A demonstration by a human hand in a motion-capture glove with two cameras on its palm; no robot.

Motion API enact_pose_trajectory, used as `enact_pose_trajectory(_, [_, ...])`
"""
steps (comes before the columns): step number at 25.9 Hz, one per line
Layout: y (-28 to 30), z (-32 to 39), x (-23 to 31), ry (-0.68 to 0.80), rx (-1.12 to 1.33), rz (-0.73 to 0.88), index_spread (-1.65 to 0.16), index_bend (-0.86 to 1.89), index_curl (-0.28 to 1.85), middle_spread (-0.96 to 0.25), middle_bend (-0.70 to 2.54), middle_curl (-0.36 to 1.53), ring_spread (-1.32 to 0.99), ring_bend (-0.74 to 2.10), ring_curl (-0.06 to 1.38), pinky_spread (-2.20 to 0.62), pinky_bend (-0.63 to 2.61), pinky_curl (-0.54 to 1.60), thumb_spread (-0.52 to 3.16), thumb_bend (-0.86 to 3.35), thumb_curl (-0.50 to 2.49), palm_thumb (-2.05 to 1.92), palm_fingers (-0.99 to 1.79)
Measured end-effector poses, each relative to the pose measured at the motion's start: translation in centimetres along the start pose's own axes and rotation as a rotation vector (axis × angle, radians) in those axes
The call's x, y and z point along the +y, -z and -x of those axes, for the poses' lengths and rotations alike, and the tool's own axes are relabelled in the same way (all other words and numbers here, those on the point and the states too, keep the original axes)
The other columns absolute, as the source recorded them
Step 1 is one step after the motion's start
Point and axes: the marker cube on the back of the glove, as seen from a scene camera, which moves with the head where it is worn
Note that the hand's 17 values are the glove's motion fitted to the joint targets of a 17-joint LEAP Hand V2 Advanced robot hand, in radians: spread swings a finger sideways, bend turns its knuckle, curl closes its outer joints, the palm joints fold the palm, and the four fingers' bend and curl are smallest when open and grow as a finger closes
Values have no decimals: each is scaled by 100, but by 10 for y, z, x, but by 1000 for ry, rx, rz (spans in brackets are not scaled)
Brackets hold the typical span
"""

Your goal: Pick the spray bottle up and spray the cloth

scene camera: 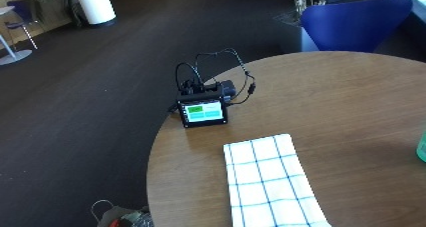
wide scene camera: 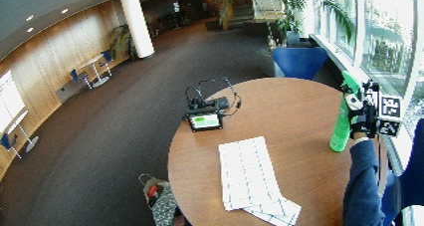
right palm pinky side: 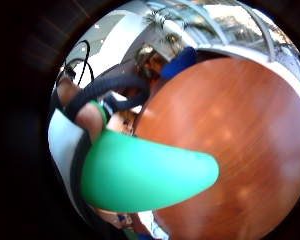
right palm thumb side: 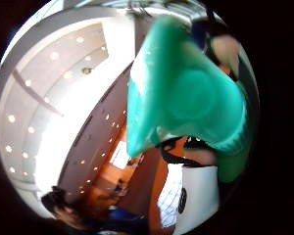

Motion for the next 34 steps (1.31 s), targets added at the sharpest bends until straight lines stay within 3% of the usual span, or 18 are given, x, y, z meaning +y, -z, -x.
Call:
enact_pose_trajectory(5, [12,2,2,149,0,-117,-28,12,14,-18,50,42,-22,69,40,-7,52,38,91,3,47,86,118])
enact_pose_trajectory(9, [18,37,21,380,46,-18,-23,11,16,-17,51,44,-21,71,42,-10,51,38,96,2,48,87,121])
enact_pose_trajectory(13, [15,103,68,556,37,257,-19,14,19,-17,50,45,-21,71,42,-13,49,38,96,1,50,89,123])
enact_pose_trajectory(18, [-3,139,123,695,222,602,-17,15,22,-16,50,45,-21,71,43,-14,48,38,96,-1,51,89,125])
enact_pose_trajectory(24, [-23,134,179,596,469,1015,-15,17,27,-16,48,46,-20,73,43,-17,47,37,91,-2,54,89,129])
enact_pose_trajectory(29, [-43,114,199,612,977,1342,-14,17,30,-16,47,47,-20,73,44,-18,47,38,83,-3,57,89,129])
enact_pose_trajectory(34, [-58,117,209,607,1263,1481,-14,17,32,-16,45,47,-20,72,44,-18,49,38,77,-3,59,89,129])
